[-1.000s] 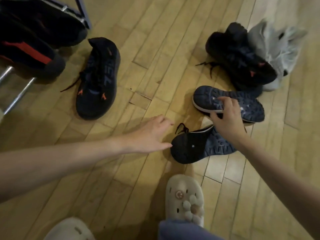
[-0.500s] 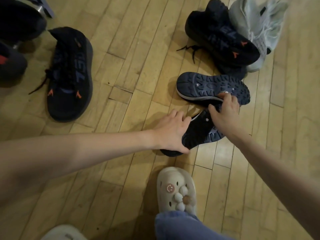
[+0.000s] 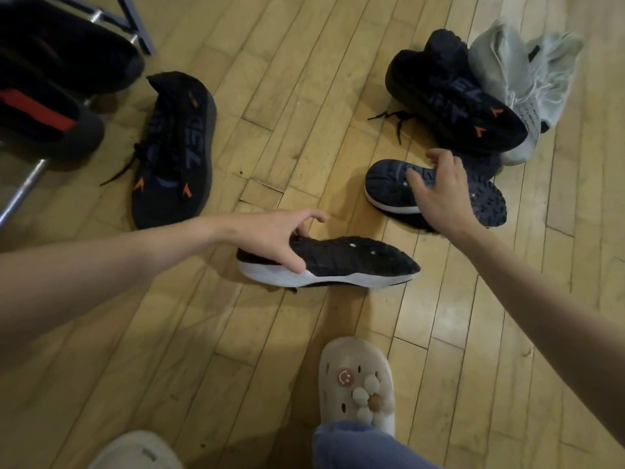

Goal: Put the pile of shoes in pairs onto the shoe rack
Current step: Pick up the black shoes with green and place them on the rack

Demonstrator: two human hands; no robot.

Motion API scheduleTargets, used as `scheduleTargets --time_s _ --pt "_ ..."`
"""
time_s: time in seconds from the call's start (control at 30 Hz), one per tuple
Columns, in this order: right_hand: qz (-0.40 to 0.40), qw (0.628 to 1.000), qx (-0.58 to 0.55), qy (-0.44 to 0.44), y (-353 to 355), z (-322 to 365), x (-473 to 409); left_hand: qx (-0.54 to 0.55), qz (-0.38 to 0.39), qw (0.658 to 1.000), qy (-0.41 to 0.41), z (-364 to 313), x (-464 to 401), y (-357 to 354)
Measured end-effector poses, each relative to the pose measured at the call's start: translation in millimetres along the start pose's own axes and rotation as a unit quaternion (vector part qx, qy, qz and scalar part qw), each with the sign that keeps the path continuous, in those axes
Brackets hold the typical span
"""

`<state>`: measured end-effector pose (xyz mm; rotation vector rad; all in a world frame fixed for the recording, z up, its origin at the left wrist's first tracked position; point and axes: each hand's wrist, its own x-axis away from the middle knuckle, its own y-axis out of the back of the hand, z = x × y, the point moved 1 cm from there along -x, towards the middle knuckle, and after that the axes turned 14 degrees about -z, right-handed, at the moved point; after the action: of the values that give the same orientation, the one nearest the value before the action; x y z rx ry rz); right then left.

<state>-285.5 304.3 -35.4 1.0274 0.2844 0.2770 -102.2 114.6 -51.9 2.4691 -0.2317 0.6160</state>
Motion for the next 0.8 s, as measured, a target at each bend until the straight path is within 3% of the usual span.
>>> scheduleTargets --time_s 0.1,0.2,0.3,0.37,0.47,0.53,0.63,0.8 --pt "-0.01 1.0 -0.011 0.015 -9 10 -5 0.133 -0.009 0.989 0.063 42 29 22" --pt "0.007 1.0 0.004 0.03 -18 16 -10 0.291 -0.021 0.949 0.119 72 56 31" --pt "0.125 0.987 0.067 0.07 -27 20 -18 0.462 -0.122 0.862 0.172 85 76 35" --pt "0.215 0.957 0.15 0.123 -32 22 -21 0.53 -0.157 0.814 0.178 81 86 38" --pt "0.251 0.916 0.253 0.181 -39 25 -25 0.592 -0.212 0.748 0.211 76 88 44" --pt "0.248 0.903 0.291 0.194 -40 33 -27 0.621 -0.235 0.705 0.249 72 85 45" --pt "0.215 0.903 0.293 0.228 -31 51 -23 0.666 -0.233 0.666 0.243 63 78 41" --pt "0.003 0.938 0.136 0.318 2 93 -2 0.694 -0.231 0.628 0.264 52 72 33"
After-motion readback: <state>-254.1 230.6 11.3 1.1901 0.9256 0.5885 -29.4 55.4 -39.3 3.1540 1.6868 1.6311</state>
